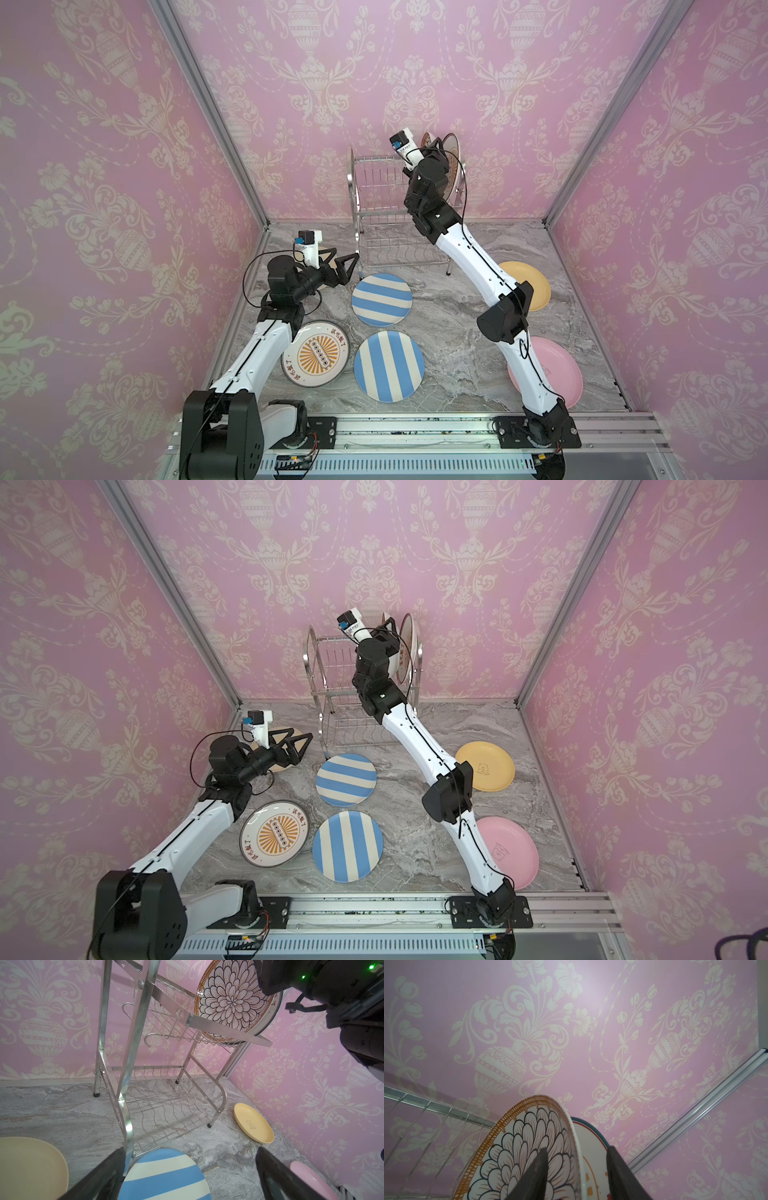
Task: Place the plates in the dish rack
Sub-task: 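Lower the flower-pattern plate into the rack's upper slots beside the sunburst plate, then open the right gripper and withdraw it from the rack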
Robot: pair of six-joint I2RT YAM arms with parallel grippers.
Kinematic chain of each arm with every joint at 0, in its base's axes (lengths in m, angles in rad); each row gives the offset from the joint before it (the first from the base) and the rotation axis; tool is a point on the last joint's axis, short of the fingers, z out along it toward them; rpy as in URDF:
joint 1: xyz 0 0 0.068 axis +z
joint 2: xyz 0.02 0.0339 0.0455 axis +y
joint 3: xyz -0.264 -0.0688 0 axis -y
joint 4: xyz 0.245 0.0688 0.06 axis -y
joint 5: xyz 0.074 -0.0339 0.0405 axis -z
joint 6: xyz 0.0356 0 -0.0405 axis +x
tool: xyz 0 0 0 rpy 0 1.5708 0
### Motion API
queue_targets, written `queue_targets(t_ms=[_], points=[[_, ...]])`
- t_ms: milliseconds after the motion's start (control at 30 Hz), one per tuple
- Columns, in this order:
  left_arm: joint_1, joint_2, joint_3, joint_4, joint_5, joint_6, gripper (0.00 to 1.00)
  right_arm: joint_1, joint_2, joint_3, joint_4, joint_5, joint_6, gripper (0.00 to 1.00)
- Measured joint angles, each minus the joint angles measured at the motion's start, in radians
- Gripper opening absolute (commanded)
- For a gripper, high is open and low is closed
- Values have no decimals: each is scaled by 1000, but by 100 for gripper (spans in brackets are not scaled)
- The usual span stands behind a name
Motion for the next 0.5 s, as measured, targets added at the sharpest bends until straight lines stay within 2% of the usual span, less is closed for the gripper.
queue_targets(t_ms=[233, 500], points=[[0, 0, 0, -11, -3, 3, 99, 8, -10, 0, 0, -19, -1, 60], [0, 0, 1, -28, -8, 18, 99, 52, -95, -21, -1, -46, -5, 65]])
